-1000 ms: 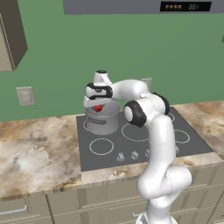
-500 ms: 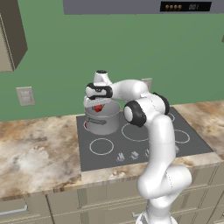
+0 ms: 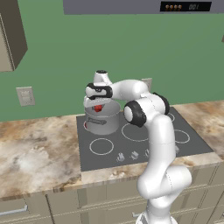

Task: Turn on the burner for the pot on the stove. Wait thirty seconds for the pot to heat up. Then add the bell pepper to the pot.

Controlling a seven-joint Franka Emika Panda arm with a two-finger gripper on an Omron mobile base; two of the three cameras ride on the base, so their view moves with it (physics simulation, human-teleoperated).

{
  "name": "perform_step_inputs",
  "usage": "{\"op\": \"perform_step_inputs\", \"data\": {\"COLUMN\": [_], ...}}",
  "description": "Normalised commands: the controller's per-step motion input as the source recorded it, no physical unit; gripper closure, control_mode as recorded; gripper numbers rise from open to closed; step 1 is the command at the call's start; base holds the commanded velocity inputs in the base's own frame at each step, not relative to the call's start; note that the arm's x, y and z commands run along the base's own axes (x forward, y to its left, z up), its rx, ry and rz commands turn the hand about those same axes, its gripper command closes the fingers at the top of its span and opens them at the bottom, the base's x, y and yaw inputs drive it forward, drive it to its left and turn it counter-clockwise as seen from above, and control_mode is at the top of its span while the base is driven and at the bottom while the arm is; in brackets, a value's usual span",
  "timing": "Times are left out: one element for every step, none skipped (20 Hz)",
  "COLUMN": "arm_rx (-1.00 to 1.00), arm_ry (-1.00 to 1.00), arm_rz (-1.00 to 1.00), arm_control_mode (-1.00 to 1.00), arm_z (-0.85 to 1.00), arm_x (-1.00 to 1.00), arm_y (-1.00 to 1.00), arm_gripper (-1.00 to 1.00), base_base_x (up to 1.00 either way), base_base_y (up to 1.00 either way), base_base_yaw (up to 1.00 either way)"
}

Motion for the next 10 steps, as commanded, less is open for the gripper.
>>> {"op": "perform_step_inputs", "data": {"arm_rx": [0.0, 0.0, 0.0, 0.0, 0.0, 0.0, 0.0, 0.0, 0.0, 0.0], "arm_ry": [0.0, 0.0, 0.0, 0.0, 0.0, 0.0, 0.0, 0.0, 0.0, 0.0], "arm_rz": [0.0, 0.0, 0.0, 0.0, 0.0, 0.0, 0.0, 0.0, 0.0, 0.0], "arm_control_mode": [-1.0, -1.0, -1.0, -1.0, -1.0, -1.0, -1.0, -1.0, -1.0, -1.0], "arm_z": [0.0, 0.0, 0.0, 0.0, 0.0, 0.0, 0.0, 0.0, 0.0, 0.0], "arm_x": [0.0, 0.0, 0.0, 0.0, 0.0, 0.0, 0.0, 0.0, 0.0, 0.0], "arm_y": [0.0, 0.0, 0.0, 0.0, 0.0, 0.0, 0.0, 0.0, 0.0, 0.0], "arm_gripper": [1.0, 1.0, 1.0, 1.0, 1.0, 1.0, 1.0, 1.0, 1.0, 1.0], "base_base_x": [0.0, 0.0, 0.0, 0.0, 0.0, 0.0, 0.0, 0.0, 0.0, 0.0], "base_base_y": [0.0, 0.0, 0.0, 0.0, 0.0, 0.0, 0.0, 0.0, 0.0, 0.0], "base_base_yaw": [0.0, 0.0, 0.0, 0.0, 0.0, 0.0, 0.0, 0.0, 0.0, 0.0]}}
